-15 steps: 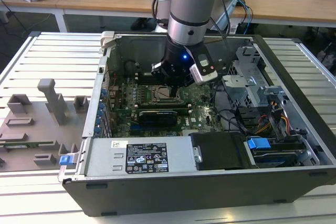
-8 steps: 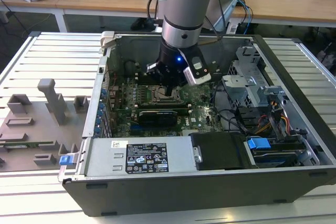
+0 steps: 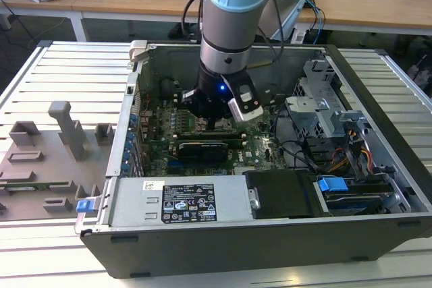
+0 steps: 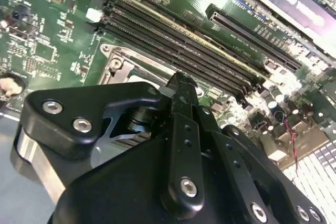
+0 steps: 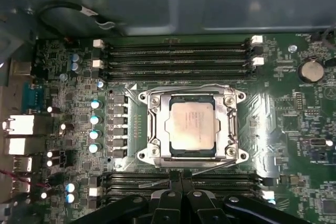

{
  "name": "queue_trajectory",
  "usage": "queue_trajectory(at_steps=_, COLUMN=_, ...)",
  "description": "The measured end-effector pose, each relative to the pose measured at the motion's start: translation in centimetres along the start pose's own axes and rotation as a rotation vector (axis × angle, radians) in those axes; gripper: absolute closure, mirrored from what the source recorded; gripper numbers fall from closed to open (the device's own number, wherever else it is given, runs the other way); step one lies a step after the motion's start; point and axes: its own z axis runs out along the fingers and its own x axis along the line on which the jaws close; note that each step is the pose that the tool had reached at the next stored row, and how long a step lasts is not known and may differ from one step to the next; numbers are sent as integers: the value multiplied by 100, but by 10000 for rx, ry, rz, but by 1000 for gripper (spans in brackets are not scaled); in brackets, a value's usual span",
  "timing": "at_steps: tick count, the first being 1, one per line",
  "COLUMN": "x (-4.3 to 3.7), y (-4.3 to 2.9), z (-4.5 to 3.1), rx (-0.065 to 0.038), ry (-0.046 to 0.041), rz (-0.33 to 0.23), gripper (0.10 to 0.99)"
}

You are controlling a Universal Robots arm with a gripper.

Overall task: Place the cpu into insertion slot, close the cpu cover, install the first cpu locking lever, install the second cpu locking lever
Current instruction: 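Install the second cpu locking lever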

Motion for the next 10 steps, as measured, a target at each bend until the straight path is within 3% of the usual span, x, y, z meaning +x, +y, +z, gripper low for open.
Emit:
queue_trajectory(at_steps=5, x=57, y=-15, z=111, rx=-41, ry=8, rz=-52, gripper=980)
queue_trajectory(at_steps=10, x=191, y=-40, z=179, rx=-488, ry=45, rz=-331, gripper=980)
